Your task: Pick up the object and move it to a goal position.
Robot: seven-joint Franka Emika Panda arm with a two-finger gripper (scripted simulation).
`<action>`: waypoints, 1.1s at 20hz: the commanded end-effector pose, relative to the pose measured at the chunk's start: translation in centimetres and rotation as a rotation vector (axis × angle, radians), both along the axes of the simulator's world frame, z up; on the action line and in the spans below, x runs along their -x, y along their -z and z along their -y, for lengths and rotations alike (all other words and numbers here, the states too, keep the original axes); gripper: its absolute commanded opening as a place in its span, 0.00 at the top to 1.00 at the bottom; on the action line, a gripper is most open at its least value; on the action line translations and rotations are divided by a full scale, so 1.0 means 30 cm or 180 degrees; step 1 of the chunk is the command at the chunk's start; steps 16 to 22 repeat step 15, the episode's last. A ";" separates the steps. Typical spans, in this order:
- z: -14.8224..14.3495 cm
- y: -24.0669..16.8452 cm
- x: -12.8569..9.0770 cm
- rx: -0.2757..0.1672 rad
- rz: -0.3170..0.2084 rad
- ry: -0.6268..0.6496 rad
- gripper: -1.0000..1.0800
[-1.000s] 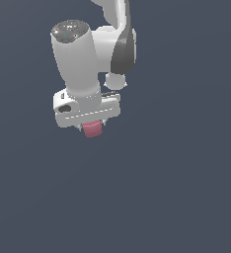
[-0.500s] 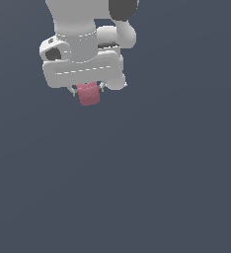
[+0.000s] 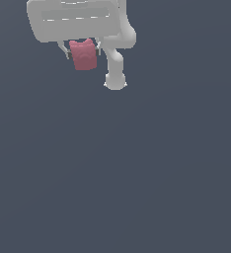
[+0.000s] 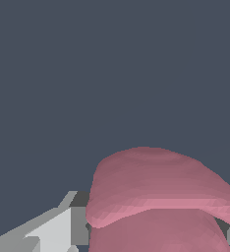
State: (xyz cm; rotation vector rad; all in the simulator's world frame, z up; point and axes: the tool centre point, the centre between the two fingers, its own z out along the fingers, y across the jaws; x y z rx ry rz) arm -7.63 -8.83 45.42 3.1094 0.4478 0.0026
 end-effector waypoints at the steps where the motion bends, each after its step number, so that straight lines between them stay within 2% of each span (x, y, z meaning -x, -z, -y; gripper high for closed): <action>1: 0.001 -0.059 0.024 -0.0001 -0.0005 0.0000 1.00; 9: 0.006 -0.163 0.060 0.0000 -0.0005 0.0001 1.00; 22: 0.007 -0.170 0.058 0.0000 -0.0005 0.0001 1.00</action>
